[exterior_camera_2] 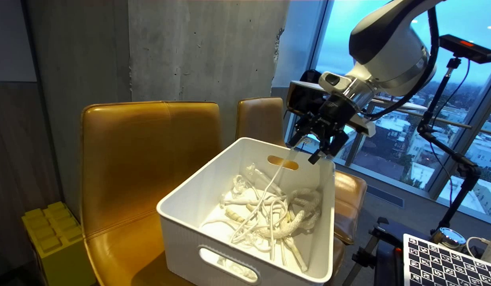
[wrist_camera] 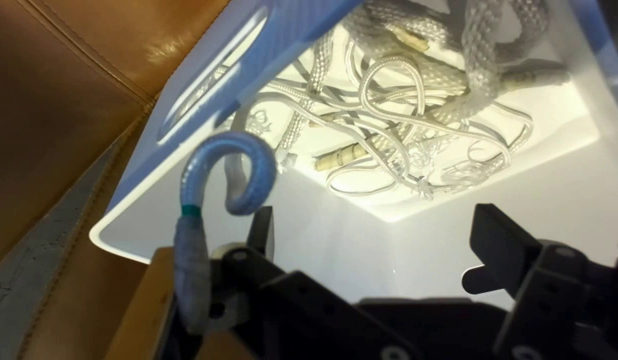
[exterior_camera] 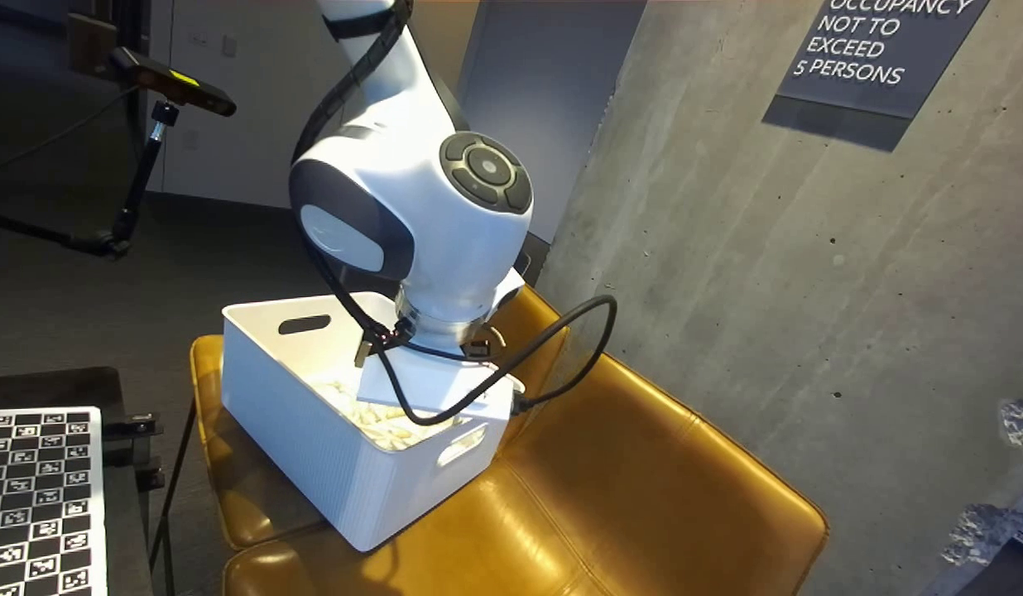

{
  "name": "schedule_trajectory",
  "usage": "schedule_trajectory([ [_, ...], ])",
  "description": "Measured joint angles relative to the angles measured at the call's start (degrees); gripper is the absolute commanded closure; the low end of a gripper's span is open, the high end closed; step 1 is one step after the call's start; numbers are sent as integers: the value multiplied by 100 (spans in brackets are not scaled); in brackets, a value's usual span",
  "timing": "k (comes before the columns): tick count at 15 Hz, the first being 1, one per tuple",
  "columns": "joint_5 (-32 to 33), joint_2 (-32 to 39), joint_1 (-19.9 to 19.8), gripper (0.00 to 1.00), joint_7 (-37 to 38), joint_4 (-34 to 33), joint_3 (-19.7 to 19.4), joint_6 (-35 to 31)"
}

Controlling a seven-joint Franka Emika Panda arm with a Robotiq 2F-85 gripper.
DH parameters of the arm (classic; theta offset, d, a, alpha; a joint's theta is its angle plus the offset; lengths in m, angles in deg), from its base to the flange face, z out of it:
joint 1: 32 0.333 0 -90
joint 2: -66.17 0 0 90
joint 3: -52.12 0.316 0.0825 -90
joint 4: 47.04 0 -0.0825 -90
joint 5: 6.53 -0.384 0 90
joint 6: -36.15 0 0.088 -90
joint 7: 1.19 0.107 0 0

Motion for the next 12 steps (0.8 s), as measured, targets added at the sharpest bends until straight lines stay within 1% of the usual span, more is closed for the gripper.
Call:
schedule_trajectory([
  [3,79,30,9,0,-3,92,-222,123],
  [5,84,161,10,0,-4,147,-305,135],
  [8,72,446,86,0,-1,156,-314,121],
  [12,75,479,231,0,74,118,-316,-1],
])
